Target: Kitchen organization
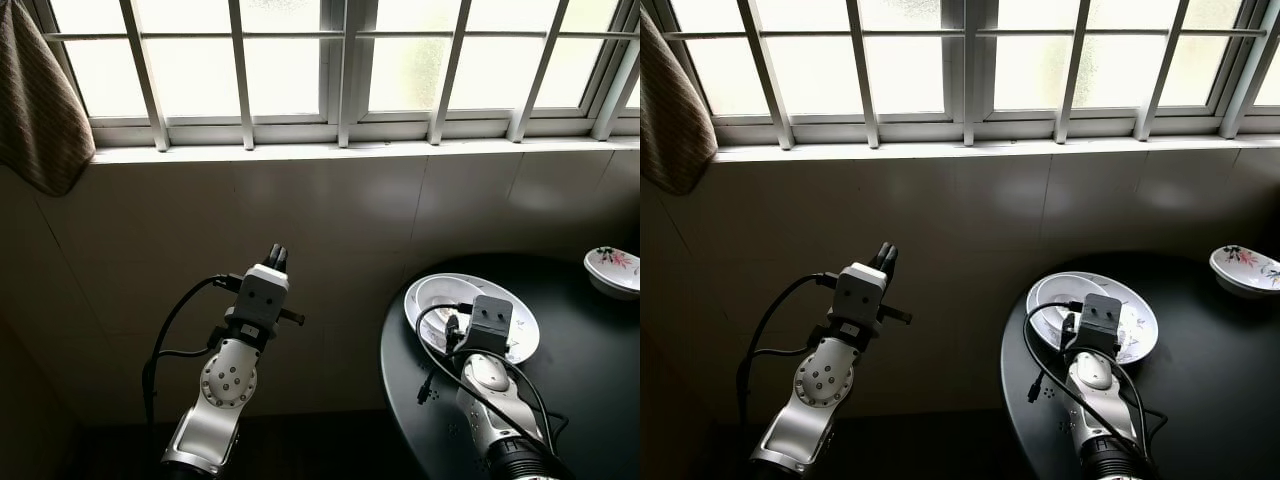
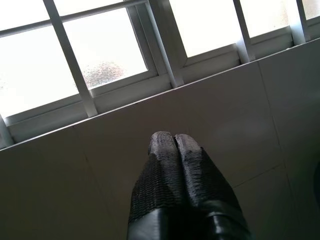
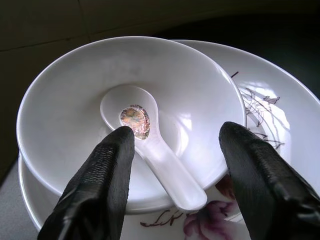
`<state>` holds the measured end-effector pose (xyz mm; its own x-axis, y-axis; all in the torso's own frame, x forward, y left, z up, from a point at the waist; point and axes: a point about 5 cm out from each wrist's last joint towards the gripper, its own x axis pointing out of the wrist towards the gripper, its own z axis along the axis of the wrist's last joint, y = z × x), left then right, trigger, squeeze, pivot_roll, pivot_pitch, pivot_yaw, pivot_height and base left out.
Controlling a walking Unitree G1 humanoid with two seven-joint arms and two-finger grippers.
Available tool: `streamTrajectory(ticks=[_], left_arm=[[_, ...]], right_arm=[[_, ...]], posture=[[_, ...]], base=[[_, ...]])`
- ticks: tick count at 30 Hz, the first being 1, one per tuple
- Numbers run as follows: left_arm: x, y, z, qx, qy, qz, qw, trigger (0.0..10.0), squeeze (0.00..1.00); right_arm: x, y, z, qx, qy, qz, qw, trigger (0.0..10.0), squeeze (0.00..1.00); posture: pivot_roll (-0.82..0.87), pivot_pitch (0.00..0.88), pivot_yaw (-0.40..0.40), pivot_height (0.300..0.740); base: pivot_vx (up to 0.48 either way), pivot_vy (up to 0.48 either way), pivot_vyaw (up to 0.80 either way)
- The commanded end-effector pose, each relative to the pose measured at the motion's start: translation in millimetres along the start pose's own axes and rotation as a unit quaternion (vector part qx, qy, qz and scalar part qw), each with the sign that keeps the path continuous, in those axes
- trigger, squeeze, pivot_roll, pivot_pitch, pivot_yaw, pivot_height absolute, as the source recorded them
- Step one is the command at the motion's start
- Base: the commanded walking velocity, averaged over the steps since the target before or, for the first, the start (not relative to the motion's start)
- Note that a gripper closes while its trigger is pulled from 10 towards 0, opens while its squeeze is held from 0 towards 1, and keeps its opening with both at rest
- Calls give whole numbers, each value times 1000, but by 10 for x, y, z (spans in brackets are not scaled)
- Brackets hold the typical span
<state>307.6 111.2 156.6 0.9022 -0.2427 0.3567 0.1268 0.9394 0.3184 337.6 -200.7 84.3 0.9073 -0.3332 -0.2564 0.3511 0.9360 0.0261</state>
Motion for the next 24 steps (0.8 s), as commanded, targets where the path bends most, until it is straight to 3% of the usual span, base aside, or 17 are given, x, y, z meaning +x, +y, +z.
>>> streamTrajectory(ticks=[1, 2, 5, 6, 24], left_arm=[[-1, 0, -11, 1, 3, -1, 1000, 10000, 0], [-2, 0, -12, 1, 3, -1, 1000, 10000, 0], [-4, -4, -15, 1, 4, -1, 1000, 10000, 0], [-5, -4, -17, 1, 4, -1, 1000, 10000, 0], [-5, -9, -28, 0, 6, 1, 1000, 10000, 0]], right_arm=[[8, 33, -8, 5, 13, 0, 1000, 4314, 0], [7, 34, -11, 5, 15, 0, 1000, 4314, 0], [9, 35, -14, 6, 16, 0, 1000, 2745, 0], [10, 40, -6, 7, 14, 2, 1000, 0, 0], [-13, 80, 121, -14, -25, 1, 1000, 0, 0]], posture=[[26, 0, -3, 740], [26, 0, -3, 740], [26, 0, -5, 740], [26, 0, -5, 740], [21, 0, -7, 740]], base=[[0, 0, 0], [0, 0, 0], [0, 0, 0], [0, 0, 0], [0, 0, 0]])
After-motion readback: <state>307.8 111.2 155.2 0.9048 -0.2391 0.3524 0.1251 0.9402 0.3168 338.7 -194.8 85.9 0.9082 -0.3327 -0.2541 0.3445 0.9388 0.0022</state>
